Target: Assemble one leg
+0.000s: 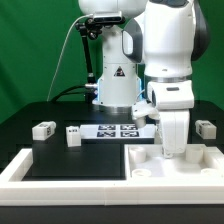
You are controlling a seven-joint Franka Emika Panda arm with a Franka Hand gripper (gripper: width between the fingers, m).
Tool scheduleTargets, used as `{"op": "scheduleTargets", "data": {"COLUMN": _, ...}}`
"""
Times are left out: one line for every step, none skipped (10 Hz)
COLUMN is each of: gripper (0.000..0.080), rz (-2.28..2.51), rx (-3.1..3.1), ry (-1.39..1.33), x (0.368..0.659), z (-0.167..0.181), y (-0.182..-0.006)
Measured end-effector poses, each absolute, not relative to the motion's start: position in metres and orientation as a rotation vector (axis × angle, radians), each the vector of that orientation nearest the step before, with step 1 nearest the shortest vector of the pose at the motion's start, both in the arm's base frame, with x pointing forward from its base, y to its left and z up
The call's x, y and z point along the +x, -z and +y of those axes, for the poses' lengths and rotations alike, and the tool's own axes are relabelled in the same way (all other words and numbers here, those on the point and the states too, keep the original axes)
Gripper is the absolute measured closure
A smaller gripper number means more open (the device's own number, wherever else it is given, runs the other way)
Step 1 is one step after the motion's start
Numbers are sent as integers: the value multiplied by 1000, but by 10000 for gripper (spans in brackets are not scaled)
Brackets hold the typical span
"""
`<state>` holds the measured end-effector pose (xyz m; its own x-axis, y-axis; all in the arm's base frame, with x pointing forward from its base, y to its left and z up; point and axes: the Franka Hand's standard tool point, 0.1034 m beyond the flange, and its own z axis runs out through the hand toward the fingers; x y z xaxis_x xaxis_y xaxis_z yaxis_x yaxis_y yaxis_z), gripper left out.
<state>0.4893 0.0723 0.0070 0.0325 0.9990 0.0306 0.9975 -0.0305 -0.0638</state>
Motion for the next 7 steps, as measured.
{"op": "scheduleTargets", "data": {"gripper": 554, "rz": -2139, "rx": -2208, "ry": -35, "x": 489, "z": 72, "y": -7}}
{"op": "scheduleTargets", "data": {"gripper": 418, "rz": -2139, "rx": -2208, "ry": -35, "x": 489, "z": 72, "y": -7}}
{"op": "scheduleTargets", "data": {"gripper": 418, "rz": -2138, "rx": -2208, "ry": -35, "x": 489, "z": 72, "y": -7}}
{"op": "scheduleTargets", "data": {"gripper": 235, "rz": -2138, "rx": -2209, "ry": -35, "x": 489, "z": 72, "y": -7}}
{"op": "scheduleTargets", "data": {"gripper": 176, "rz": -2138, "rx": -2209, "ry": -35, "x": 489, "z": 72, "y": -7}}
{"op": "scheduleTargets", "data": {"gripper": 157, "rz": -2138, "rx": -2209, "ry": -35, "x": 489, "z": 72, "y": -7}}
{"op": "scheduleTargets", "data": {"gripper": 152, "rz": -2138, "rx": -2209, "ry": -35, "x": 489, "z": 72, "y": -7}}
